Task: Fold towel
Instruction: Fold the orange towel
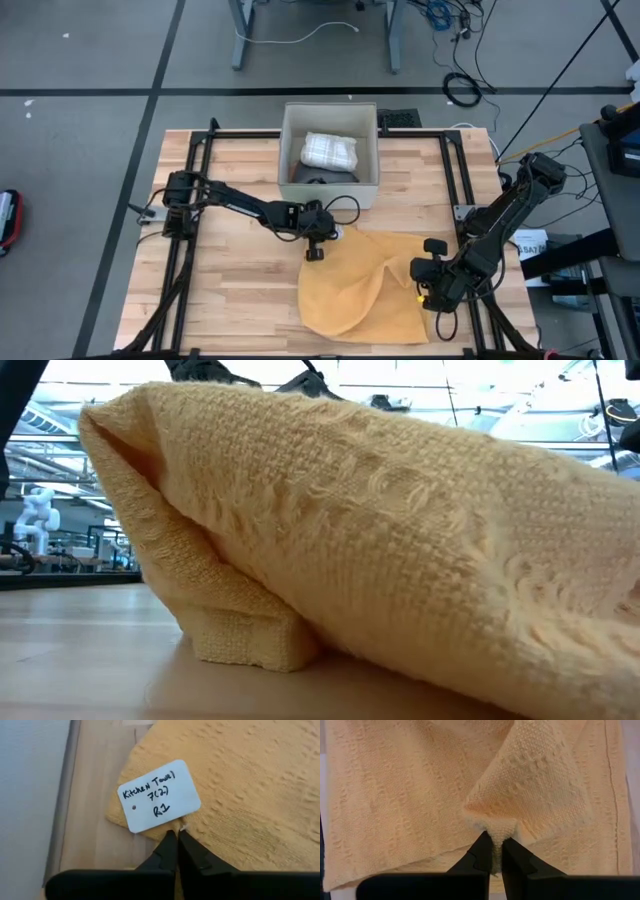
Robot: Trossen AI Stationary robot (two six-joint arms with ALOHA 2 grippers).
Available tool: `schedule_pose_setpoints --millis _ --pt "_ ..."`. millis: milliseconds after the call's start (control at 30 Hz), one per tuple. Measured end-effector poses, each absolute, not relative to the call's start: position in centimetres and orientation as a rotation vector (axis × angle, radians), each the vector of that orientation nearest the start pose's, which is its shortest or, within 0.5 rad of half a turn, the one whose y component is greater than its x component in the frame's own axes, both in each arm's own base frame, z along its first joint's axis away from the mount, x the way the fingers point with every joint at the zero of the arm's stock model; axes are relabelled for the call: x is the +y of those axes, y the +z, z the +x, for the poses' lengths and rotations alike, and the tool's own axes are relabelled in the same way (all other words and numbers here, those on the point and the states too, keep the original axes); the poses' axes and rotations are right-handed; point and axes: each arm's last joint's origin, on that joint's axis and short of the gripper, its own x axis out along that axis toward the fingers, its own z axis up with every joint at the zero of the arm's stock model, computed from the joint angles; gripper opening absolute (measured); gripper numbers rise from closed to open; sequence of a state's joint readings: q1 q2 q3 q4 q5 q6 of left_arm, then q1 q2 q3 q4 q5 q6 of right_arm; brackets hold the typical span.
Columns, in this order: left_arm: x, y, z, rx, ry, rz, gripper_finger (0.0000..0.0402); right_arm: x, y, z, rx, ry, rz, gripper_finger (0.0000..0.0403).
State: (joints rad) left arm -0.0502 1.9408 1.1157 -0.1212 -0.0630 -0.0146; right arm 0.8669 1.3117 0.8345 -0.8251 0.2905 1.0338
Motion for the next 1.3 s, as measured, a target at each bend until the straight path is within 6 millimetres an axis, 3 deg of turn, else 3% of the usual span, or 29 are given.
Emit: schedule_pose_setpoints --millis 400,633,767,1100,1300 --pt "-5.4 19.5 36.4 0.793 -0.011 0.163 0.0002 16.4 20.7 14.9 1.188 -0.142 0.214 0.0016" --pt "-7.3 19.9 34.4 0.901 0.038 0.255 0.0001 15.6 20.5 14.1 1.295 -0.220 0.205 0.0015" --pt "-9.0 20.1 34.1 0.870 0.025 0.282 0.0001 15.0 20.6 13.6 1.357 -0.274 0.157 0.0016" --pt "-11.4 22.3 34.6 0.730 0.073 0.439 0.0000 11.7 21.1 14.8 1.245 -0.549 0.024 0.0015" --pt "-14.0 24.1 34.3 0.660 0.074 0.558 0.0000 9.1 21.6 14.1 1.239 -0.841 -0.015 0.0015"
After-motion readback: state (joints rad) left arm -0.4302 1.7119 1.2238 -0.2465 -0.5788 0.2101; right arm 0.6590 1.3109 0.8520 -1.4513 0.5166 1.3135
